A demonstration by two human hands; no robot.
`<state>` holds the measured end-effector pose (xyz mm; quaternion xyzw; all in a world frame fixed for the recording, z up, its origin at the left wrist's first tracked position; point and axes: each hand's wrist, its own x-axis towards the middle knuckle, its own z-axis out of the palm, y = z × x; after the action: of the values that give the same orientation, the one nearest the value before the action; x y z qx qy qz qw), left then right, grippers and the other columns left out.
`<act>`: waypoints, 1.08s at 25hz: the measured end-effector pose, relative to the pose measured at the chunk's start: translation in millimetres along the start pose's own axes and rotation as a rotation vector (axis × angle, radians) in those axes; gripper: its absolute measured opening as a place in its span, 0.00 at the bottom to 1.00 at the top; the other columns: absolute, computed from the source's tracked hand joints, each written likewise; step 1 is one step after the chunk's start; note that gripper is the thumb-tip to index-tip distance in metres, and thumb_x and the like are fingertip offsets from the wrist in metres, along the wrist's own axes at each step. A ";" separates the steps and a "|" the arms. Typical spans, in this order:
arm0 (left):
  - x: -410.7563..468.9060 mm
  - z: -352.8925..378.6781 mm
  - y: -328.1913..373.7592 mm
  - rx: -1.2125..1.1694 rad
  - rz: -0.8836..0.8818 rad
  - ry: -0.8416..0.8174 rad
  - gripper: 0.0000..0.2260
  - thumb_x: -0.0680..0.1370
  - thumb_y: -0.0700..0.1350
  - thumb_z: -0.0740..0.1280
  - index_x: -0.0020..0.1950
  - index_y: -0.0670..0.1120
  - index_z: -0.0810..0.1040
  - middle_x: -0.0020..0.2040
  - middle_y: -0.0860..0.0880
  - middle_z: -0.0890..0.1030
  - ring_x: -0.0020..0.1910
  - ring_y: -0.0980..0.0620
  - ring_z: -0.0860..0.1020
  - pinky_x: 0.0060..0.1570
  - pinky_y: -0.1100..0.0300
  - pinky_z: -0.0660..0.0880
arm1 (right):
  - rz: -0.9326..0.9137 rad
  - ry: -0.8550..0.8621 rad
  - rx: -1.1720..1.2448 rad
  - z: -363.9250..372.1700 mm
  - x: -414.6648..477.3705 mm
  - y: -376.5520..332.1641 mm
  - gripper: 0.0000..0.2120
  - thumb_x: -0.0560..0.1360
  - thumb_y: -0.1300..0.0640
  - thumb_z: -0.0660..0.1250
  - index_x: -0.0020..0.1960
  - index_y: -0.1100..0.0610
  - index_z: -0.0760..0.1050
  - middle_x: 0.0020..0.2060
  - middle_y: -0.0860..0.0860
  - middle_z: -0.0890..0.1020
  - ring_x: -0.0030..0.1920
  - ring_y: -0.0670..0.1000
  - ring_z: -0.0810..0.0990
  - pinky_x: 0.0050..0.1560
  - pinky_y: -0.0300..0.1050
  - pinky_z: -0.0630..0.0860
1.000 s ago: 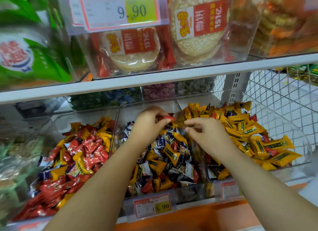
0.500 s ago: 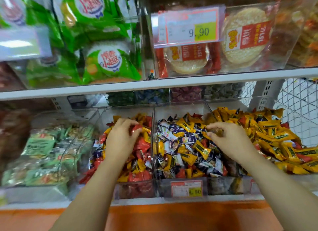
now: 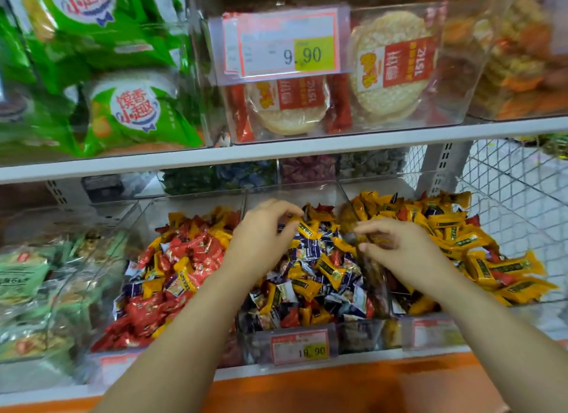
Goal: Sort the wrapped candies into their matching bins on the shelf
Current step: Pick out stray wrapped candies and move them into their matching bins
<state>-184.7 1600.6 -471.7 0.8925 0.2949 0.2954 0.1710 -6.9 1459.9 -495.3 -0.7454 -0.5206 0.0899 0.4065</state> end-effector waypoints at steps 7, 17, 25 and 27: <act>20.4 60.7 20.2 0.016 -0.016 -0.580 0.15 0.77 0.43 0.66 0.63 0.51 0.75 0.51 0.50 0.78 0.46 0.56 0.76 0.48 0.62 0.74 | -0.027 -0.055 0.042 -2.2 2.1 10.4 0.11 0.73 0.58 0.69 0.55 0.51 0.80 0.57 0.40 0.75 0.58 0.38 0.72 0.46 0.21 0.69; 11.8 61.9 1.4 0.100 0.010 -0.508 0.06 0.76 0.45 0.68 0.52 0.50 0.79 0.50 0.52 0.79 0.47 0.54 0.77 0.50 0.55 0.76 | -0.013 -0.079 0.078 -3.6 1.9 8.7 0.12 0.73 0.58 0.69 0.56 0.50 0.79 0.61 0.43 0.76 0.59 0.40 0.73 0.53 0.33 0.74; 72.6 76.4 -9.6 0.017 -0.150 -0.097 0.13 0.78 0.48 0.65 0.60 0.47 0.77 0.55 0.47 0.78 0.50 0.48 0.77 0.49 0.58 0.74 | 0.124 0.031 0.160 -7.6 17.4 11.3 0.10 0.73 0.55 0.70 0.53 0.46 0.78 0.42 0.47 0.85 0.46 0.38 0.79 0.46 0.36 0.73; 90.7 90.5 -10.8 0.082 -0.141 -0.140 0.10 0.78 0.49 0.64 0.58 0.50 0.78 0.56 0.48 0.79 0.52 0.48 0.77 0.51 0.55 0.75 | 0.136 0.032 0.164 -6.6 20.2 14.1 0.09 0.73 0.54 0.70 0.53 0.45 0.78 0.40 0.48 0.85 0.45 0.39 0.80 0.43 0.34 0.71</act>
<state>-73.3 1653.9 -507.6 0.8943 0.3561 0.2073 0.1747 15.7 1471.8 -495.0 -0.7446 -0.4531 0.1477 0.4674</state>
